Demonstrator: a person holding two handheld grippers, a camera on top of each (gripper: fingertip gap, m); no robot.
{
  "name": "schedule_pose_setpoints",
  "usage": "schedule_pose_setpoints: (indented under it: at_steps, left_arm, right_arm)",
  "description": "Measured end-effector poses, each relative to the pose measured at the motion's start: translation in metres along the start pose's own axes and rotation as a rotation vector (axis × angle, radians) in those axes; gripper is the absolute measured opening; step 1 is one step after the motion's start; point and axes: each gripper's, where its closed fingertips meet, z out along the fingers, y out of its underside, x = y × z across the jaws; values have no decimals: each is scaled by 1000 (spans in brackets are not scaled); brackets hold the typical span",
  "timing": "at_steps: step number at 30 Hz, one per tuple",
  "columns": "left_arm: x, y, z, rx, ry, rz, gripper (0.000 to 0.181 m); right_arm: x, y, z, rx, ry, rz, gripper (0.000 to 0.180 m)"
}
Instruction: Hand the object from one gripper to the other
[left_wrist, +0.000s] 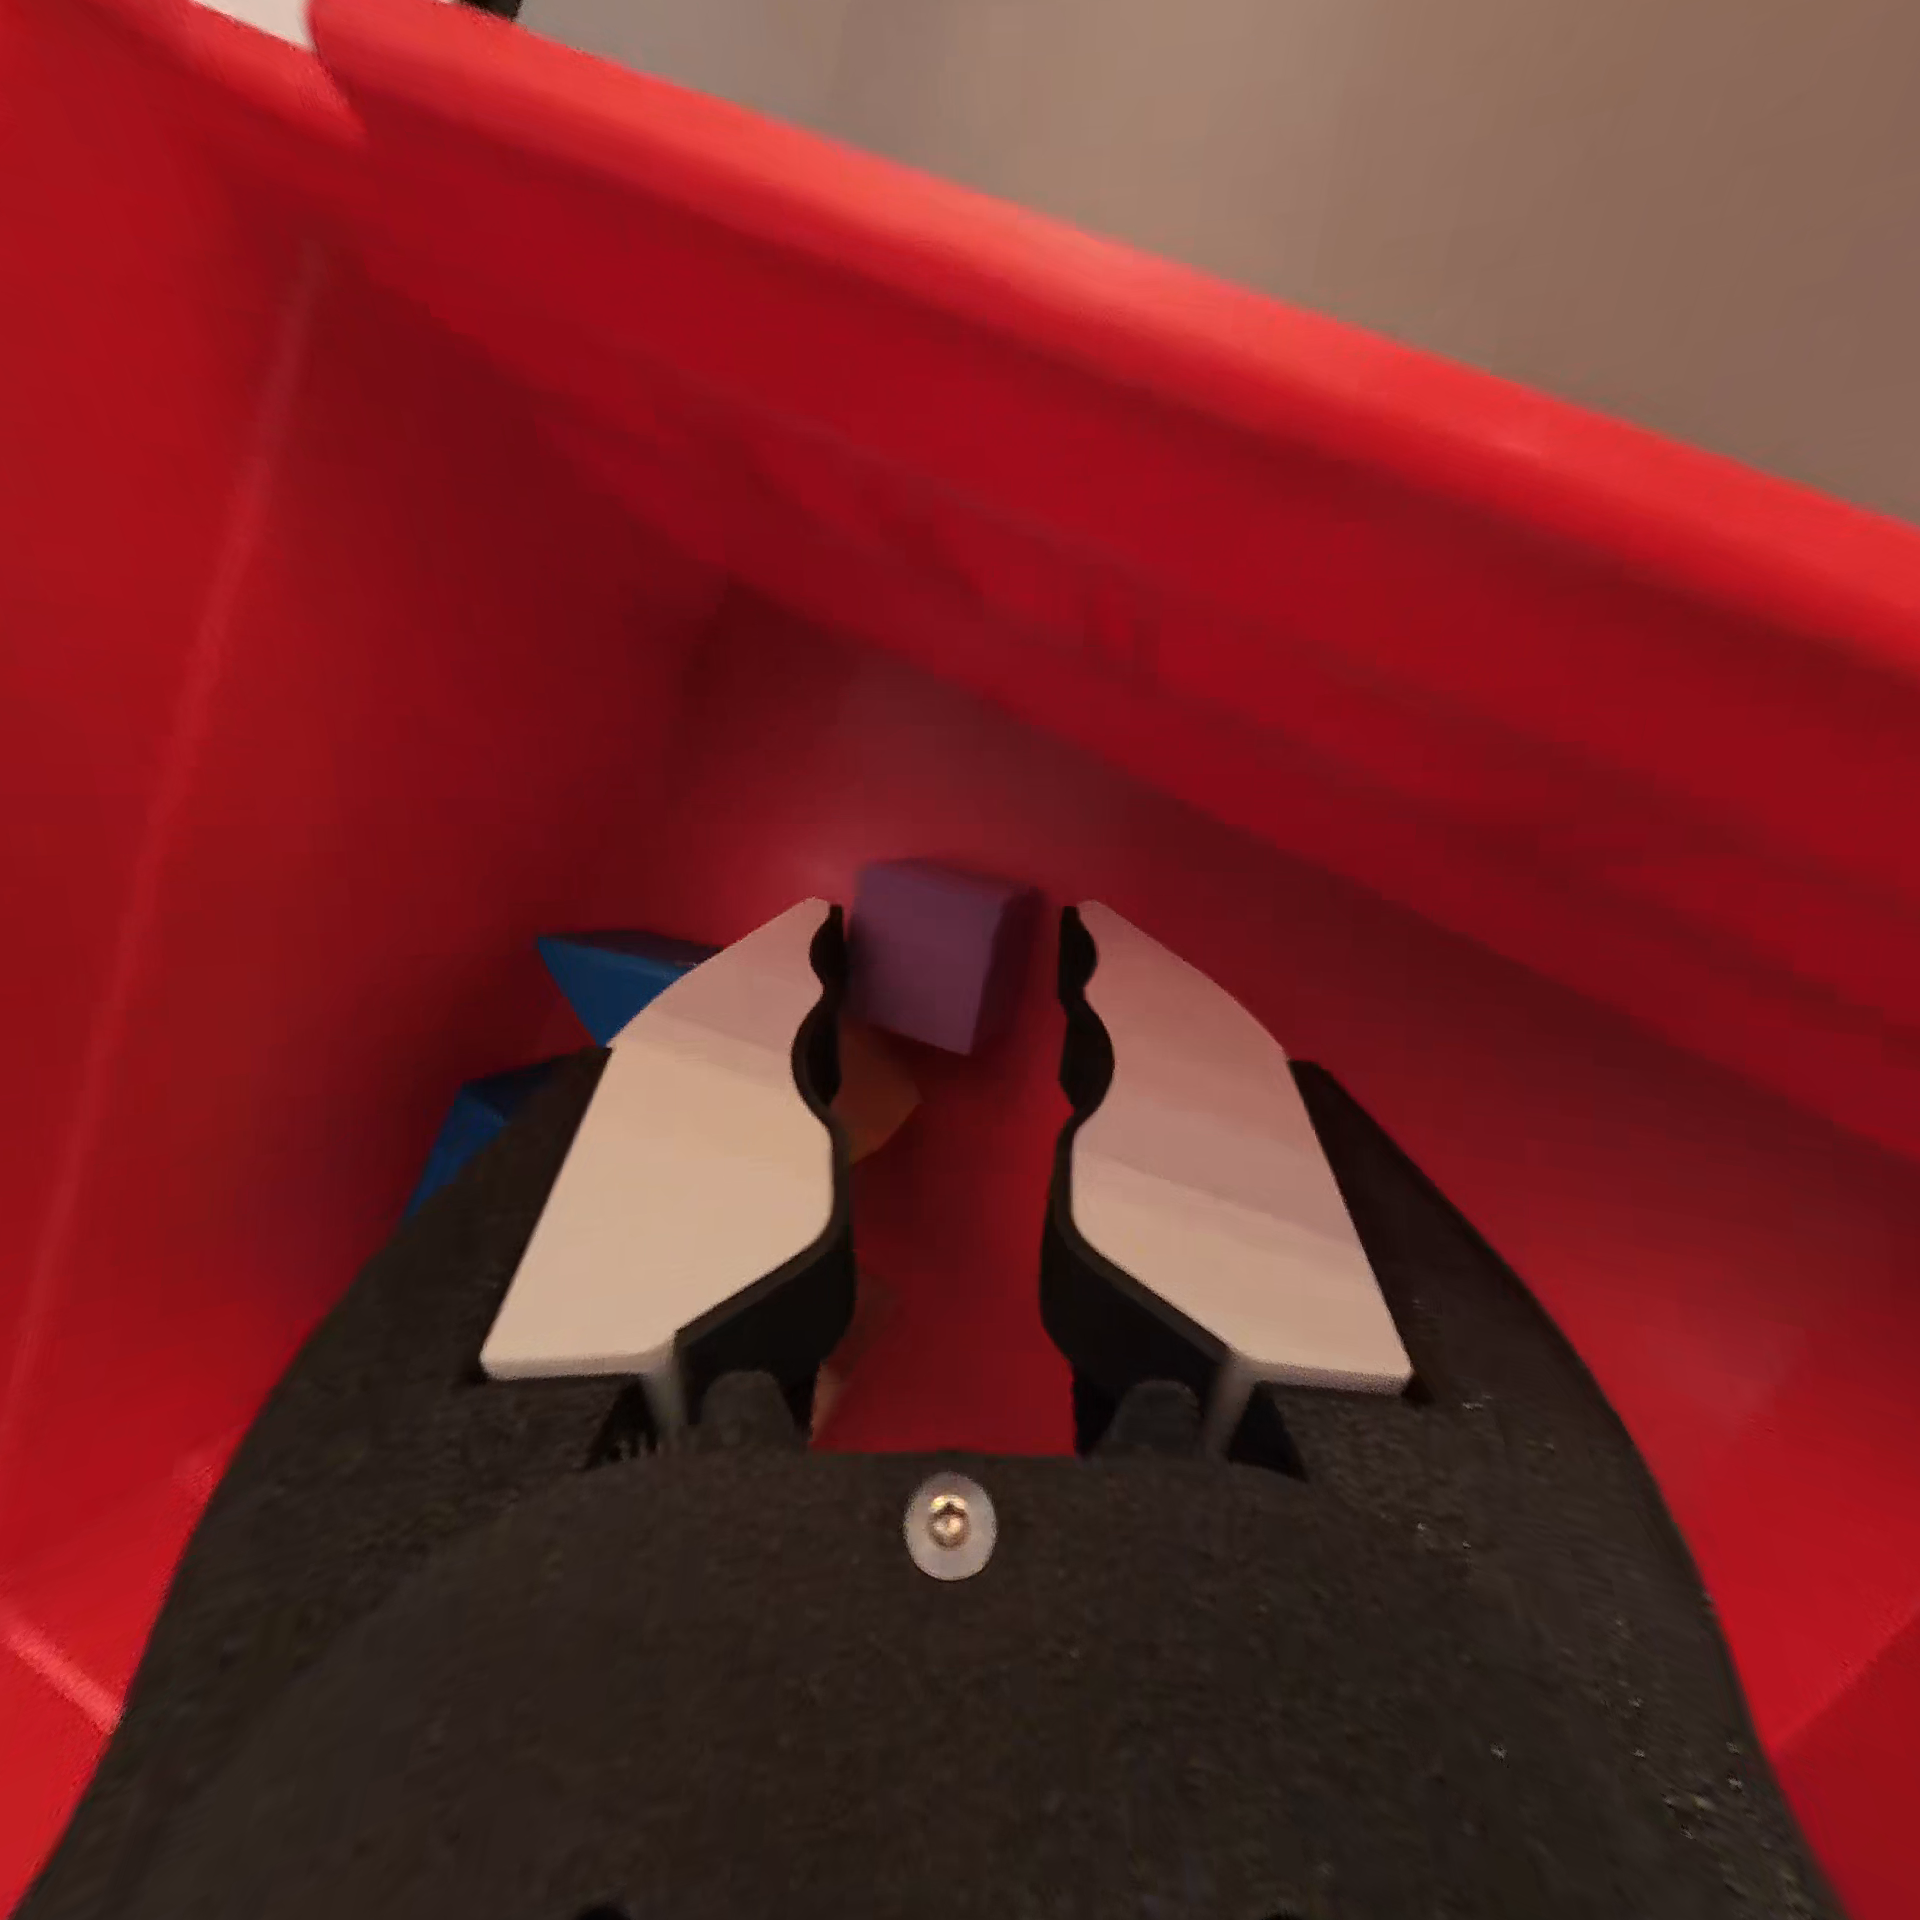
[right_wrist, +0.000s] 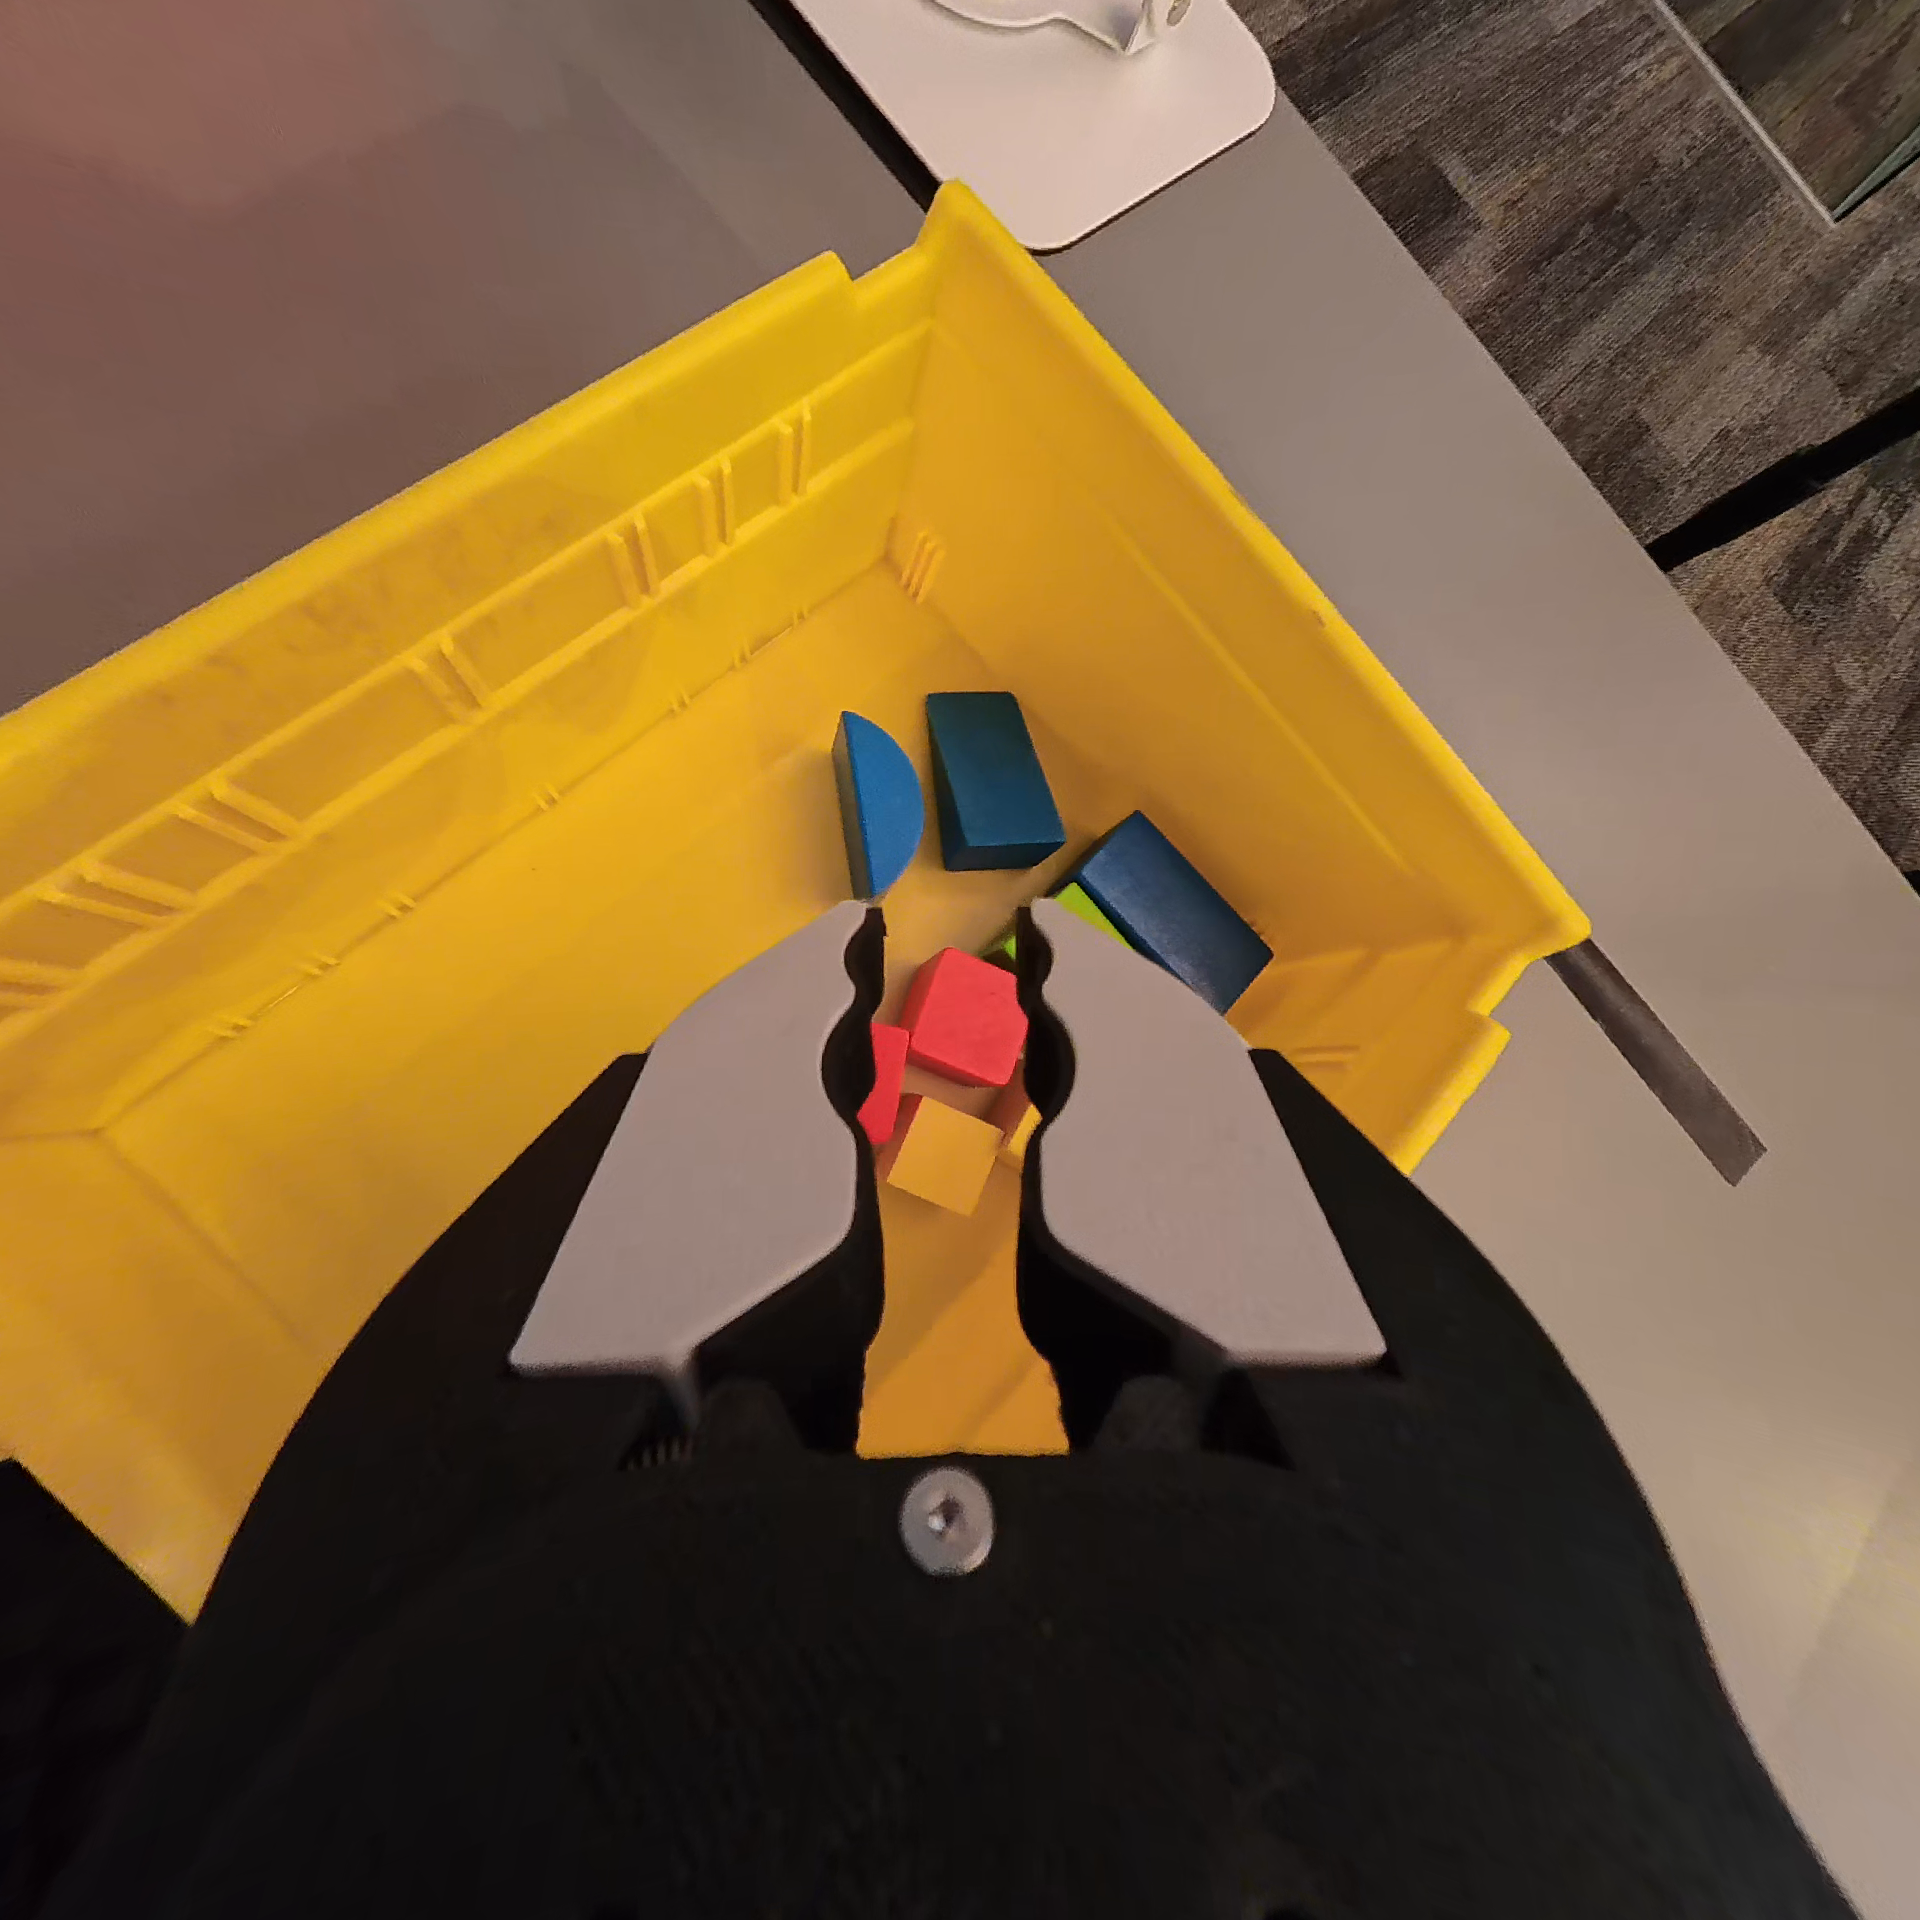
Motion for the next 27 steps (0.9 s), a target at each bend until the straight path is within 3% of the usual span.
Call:
schedule_pose_setpoints:
  at_steps: [7,14,16,21,23,27]
  left_arm:
    - [-2,-7,-16,45,-24,4,30]
    - [-21,-32,-76,220,-142,-59,29]
    - [-7,-66,-111,474,-7,-142,29]
    - [43,-129,-214,1022,619,-341,29]
    - [61,-142,-236,1088,806,-360,29]
    - [97,-167,-247,1088,986,-347,29]
  right_arm:
    - [-2,-4,-1,-3,7,-24,25]
    - [1,-39,-21,111,120,-91,25]
    - [-7,-77,-33,274,165,-148,25]
    - [-91,-177,-73,757,193,-431,39]
    - [-128,-195,-77,798,239,-576,51]
    - [-178,-216,-84,830,324,-740,57]
